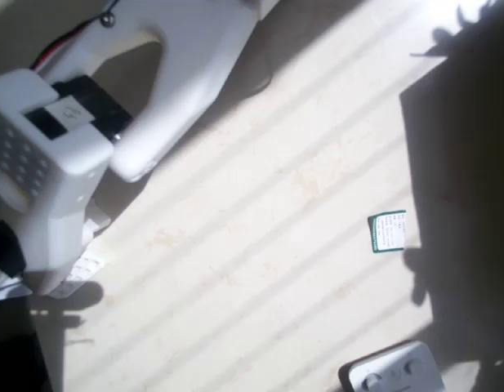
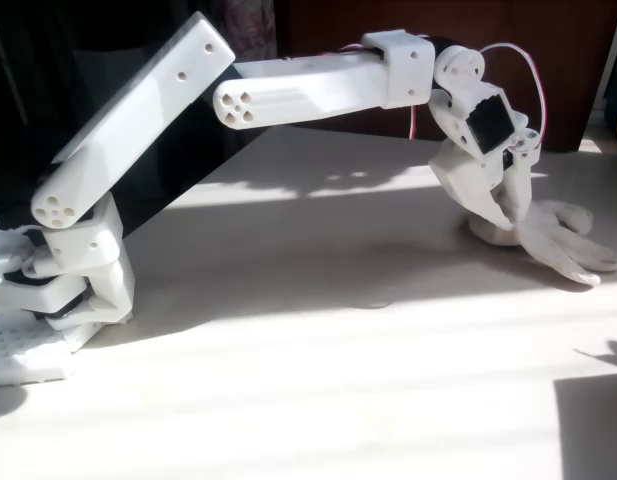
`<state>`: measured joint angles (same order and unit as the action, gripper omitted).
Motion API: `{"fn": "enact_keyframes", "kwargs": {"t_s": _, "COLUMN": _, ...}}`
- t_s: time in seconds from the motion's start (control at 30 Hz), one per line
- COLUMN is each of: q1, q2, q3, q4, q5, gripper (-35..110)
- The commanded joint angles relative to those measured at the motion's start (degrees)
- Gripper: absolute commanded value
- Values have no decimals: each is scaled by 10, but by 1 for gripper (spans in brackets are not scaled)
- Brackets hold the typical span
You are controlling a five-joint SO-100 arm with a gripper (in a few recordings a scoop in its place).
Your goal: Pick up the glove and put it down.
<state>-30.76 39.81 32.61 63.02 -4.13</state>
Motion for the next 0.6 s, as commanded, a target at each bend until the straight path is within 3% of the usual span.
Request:
{"fn": "enact_keyframes", "kwargs": {"t_s": 0.0, "q1": 17, "q2": 76, "q3": -20, "q4": 15, "q5": -18, "gripper": 0}}
{"fn": "enact_keyframes", "kwargs": {"t_s": 0.57, "q1": 134, "q2": 183, "q3": -20, "q4": 89, "q5": -59, "gripper": 0}}
